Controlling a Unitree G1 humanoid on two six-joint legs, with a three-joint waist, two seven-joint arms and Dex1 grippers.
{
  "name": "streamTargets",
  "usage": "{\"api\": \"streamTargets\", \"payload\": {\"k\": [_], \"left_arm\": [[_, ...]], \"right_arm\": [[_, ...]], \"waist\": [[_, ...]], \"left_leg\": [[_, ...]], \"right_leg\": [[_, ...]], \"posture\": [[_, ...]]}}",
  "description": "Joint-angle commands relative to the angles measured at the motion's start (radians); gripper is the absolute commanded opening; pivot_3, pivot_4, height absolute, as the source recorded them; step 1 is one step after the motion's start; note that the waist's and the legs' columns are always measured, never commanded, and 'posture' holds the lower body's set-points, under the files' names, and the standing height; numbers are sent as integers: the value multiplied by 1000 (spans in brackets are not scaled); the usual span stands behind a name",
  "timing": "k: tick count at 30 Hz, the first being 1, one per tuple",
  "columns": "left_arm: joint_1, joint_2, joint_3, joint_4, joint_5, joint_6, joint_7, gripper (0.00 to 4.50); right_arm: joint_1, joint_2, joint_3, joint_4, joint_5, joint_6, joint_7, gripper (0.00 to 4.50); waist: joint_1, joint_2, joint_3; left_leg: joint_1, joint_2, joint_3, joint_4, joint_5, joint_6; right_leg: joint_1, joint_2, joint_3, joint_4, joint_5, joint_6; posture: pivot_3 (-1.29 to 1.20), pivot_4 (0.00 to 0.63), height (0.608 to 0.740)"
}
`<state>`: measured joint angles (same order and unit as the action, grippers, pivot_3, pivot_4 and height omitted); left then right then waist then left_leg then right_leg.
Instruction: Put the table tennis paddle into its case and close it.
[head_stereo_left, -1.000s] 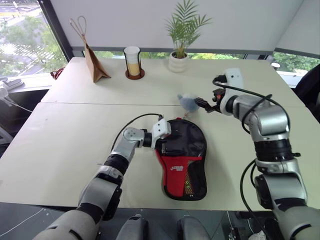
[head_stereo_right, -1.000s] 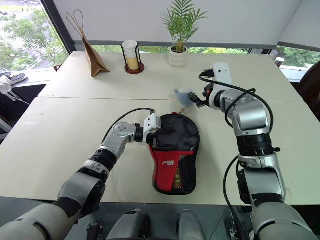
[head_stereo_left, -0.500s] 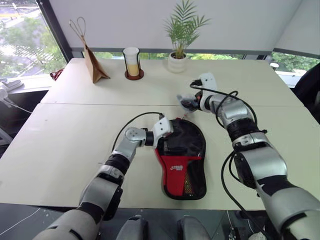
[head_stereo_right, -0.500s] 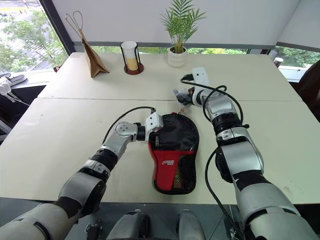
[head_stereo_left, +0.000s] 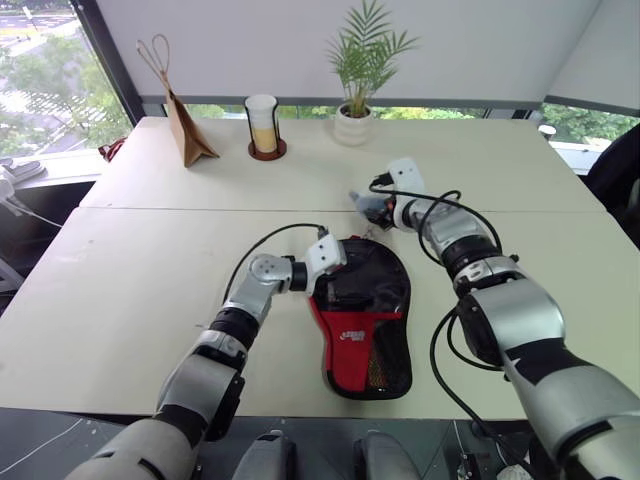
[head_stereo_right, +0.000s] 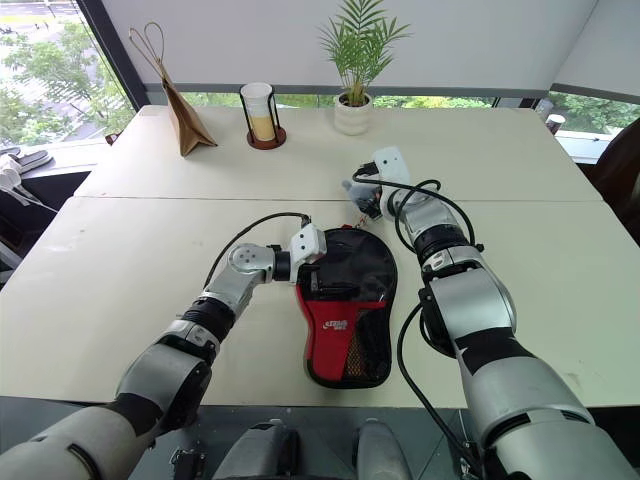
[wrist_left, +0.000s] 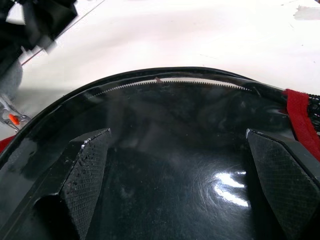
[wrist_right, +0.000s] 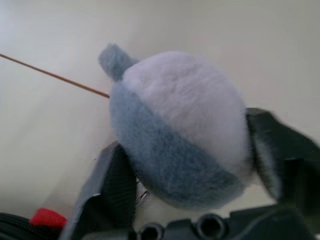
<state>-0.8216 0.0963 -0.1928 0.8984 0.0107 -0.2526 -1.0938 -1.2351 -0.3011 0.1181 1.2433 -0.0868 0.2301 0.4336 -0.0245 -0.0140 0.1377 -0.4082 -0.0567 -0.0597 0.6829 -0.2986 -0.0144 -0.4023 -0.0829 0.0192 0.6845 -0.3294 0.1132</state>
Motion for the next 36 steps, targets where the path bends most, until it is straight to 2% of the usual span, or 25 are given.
{"api": "streamTargets", "payload": {"k": [1, 3, 4, 12, 17, 23, 36], "left_arm": [[29, 7, -25, 20, 27, 13, 19, 4500], [30, 8, -27, 22, 30, 16, 22, 4500], [32, 9, -28, 22, 31, 18, 22, 4500], [41, 14, -48, 18, 47, 53, 35, 4500], [47, 16, -54, 35, 46, 78, 47, 4500], [52, 16, -53, 49, 42, 92, 54, 4500], [36, 42, -118, 88, 111, 77, 109, 4500]], "right_arm": [[-34, 1, -17, -9, -8, -25, -2, 1160], [-33, -2, -18, -10, -15, -24, 2, 223], [-31, -5, -15, -12, -19, -22, 5, 25], [28, -74, 22, -133, -80, -9, 17, 25], [158, -172, 66, -379, -154, 37, 13, 25], [346, -262, 70, -744, -175, 193, 73, 25], [579, -395, 63, -1196, -170, 431, 205, 25]], "waist": [[0, 0, 0], [0, 0, 0], [0, 0, 0], [2, 0, 0], [7, 1, 0], [9, 1, -1], [14, 2, -1]], "left_leg": [[0, 0, 0, 0, 0, 0], [0, 0, 0, 0, 0, 0], [0, 0, 0, 0, 0, 0], [0, 0, 0, 0, 0, 0], [0, 0, 0, 0, 0, 0], [0, 0, 0, 1, 0, 0], [5, 0, -1, 1, 0, 1]], "right_leg": [[0, 0, 0, 0, 0, 0], [0, 0, 0, 0, 0, 0], [0, 0, 0, 0, 0, 0], [0, 0, 0, 0, 0, 0], [0, 0, 1, 0, 0, 0], [1, 0, 0, 0, 0, 0], [8, 1, 0, -2, 0, 0]], "posture": [[0, 150, 740], [0, 150, 740], [0, 150, 740], [0, 150, 740], [0, 150, 740], [0, 150, 740], [0, 150, 740]]}}
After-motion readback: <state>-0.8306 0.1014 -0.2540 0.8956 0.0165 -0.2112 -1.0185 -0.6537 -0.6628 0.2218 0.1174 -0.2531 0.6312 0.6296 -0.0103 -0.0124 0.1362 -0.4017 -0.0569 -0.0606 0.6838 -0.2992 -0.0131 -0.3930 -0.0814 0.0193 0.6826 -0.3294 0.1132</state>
